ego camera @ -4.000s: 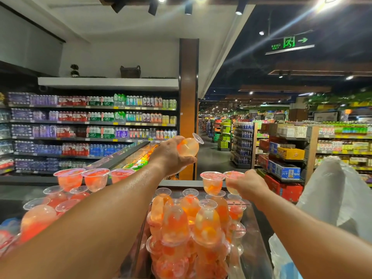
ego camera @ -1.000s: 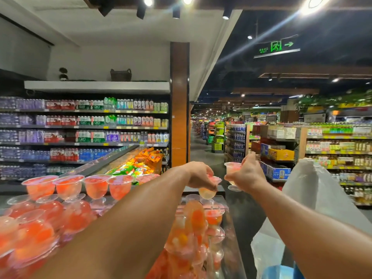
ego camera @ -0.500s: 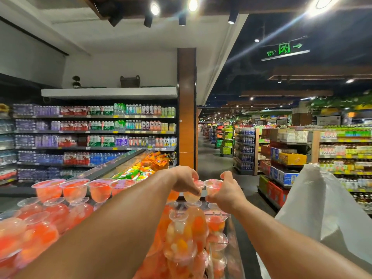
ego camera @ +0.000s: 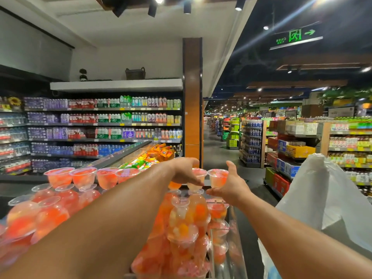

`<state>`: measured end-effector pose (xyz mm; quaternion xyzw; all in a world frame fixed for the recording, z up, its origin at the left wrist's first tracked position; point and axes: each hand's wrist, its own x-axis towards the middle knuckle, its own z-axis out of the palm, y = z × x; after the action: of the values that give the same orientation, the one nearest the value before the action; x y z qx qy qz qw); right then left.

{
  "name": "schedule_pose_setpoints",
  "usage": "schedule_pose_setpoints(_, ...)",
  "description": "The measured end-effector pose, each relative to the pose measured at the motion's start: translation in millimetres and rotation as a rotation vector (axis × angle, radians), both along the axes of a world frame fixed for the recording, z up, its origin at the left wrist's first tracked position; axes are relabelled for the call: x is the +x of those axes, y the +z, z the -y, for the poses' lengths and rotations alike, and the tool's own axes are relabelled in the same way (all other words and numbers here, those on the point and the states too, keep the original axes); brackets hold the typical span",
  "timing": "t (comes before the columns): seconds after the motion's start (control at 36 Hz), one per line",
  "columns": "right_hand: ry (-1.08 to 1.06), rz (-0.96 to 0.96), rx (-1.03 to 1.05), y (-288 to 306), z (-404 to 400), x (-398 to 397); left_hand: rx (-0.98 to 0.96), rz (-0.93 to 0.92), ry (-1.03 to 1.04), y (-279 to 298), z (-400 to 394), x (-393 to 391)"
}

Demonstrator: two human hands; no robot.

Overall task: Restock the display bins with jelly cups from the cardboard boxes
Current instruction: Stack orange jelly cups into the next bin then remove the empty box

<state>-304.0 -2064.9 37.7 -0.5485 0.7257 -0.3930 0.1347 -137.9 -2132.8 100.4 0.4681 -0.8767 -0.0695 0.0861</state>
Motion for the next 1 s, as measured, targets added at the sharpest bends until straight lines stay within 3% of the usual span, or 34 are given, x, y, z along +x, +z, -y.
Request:
schedule_pose_setpoints(0.31,-0.027,-0.055,-0.005,18,-45,16,-0.162,-0.146,0.08,10,-49,71)
schedule_pose_setpoints(0.53,-0.058,-0.073,-0.035,20,-88,66,-0.244,-0.449,0.066,-10,-97,144)
schedule_pose_setpoints(0.67,-0.062,-0.014,-0.207,0,-112,105,-0.197,-0.659,0.143,-49,-108,185)
schedule_pose_setpoints(0.81,-0.118,0.066,-0.15,-24,-126,142,-0.012,-0.605,0.136,-84,-113,194)
schedule_pose_setpoints(1.0,-0.192,0.05,-0.024,-47,-135,165,-0.019,-0.528,0.108,-107,-121,174)
